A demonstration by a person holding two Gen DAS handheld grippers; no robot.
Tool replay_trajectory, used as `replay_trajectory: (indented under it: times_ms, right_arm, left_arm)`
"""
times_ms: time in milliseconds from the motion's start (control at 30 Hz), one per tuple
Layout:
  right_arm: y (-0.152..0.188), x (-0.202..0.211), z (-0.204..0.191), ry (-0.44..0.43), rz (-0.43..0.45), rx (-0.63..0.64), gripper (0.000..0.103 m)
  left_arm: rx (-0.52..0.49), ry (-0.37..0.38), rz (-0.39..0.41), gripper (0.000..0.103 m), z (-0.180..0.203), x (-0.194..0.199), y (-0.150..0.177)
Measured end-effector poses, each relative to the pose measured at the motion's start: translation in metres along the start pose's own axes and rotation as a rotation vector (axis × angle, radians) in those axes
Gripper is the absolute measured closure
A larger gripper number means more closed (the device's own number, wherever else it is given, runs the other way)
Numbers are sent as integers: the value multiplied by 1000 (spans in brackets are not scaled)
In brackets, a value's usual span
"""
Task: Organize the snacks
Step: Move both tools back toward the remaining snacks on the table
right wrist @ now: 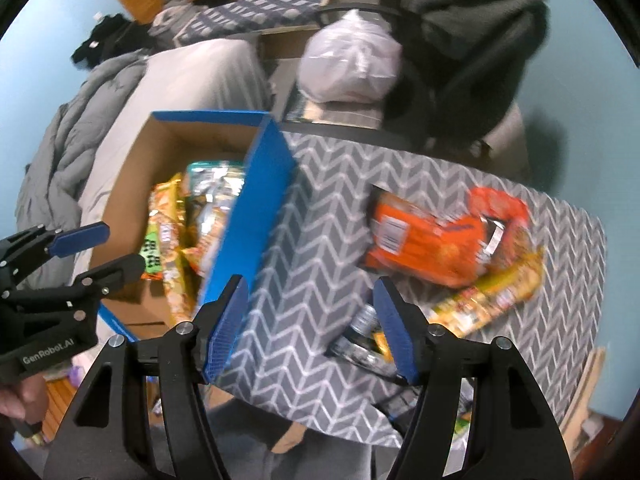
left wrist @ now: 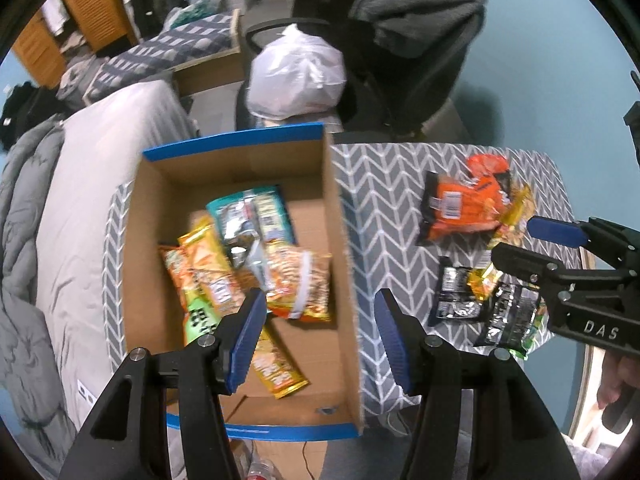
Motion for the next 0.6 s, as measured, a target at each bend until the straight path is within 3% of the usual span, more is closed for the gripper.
replay_trajectory:
  times_ms: [600]
  right_arm:
    - [105, 36, 105, 123, -32, -309, 37]
  left_arm:
    - [-230, 68, -38, 45, 103, -17, 8]
Point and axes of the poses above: each gripper's, at about its wrist camera, not at the fingertips, and x roughly against the way its jaws point, z to its right, y to its underside, the point moved 5 cm from there along -x, roughly the way its jaws point, and after that the axes turned 14 degrees about x, right-handed, at the moved point
